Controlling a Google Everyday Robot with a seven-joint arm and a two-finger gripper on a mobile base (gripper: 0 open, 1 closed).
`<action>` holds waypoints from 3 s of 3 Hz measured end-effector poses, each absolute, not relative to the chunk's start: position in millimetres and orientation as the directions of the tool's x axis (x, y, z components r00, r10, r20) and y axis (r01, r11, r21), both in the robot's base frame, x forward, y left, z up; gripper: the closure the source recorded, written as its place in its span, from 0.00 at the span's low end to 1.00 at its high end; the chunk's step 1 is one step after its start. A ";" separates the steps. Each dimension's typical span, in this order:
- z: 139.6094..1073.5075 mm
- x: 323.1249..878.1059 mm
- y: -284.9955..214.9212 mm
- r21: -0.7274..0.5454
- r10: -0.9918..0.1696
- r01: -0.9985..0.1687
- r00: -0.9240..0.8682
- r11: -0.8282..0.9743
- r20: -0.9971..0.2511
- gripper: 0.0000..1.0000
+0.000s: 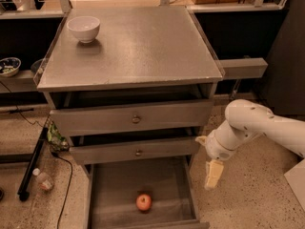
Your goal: Pick apple from bottom drawer and place on counter
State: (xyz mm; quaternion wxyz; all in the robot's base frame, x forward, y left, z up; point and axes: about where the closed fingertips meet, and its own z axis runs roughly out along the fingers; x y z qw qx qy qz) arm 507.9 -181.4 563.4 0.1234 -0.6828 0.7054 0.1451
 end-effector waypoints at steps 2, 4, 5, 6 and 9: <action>564.1 497.7 -172.5 0.036 -0.920 -0.999 -0.009 -0.005 -0.391 0.00; 524.9 479.6 -110.3 0.086 -0.889 -0.990 0.058 -0.109 -0.455 0.00; 524.8 479.7 -110.3 0.086 -0.889 -0.990 0.058 -0.109 -0.455 0.00; 509.5 483.8 -109.5 0.085 -0.902 -0.992 0.051 -0.097 -0.429 0.00; 478.5 502.2 -103.1 0.063 -0.927 -0.996 0.028 -0.055 -0.374 0.00</action>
Offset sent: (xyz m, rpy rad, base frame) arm -0.0213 0.0181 0.0050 0.0453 -0.0084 0.0635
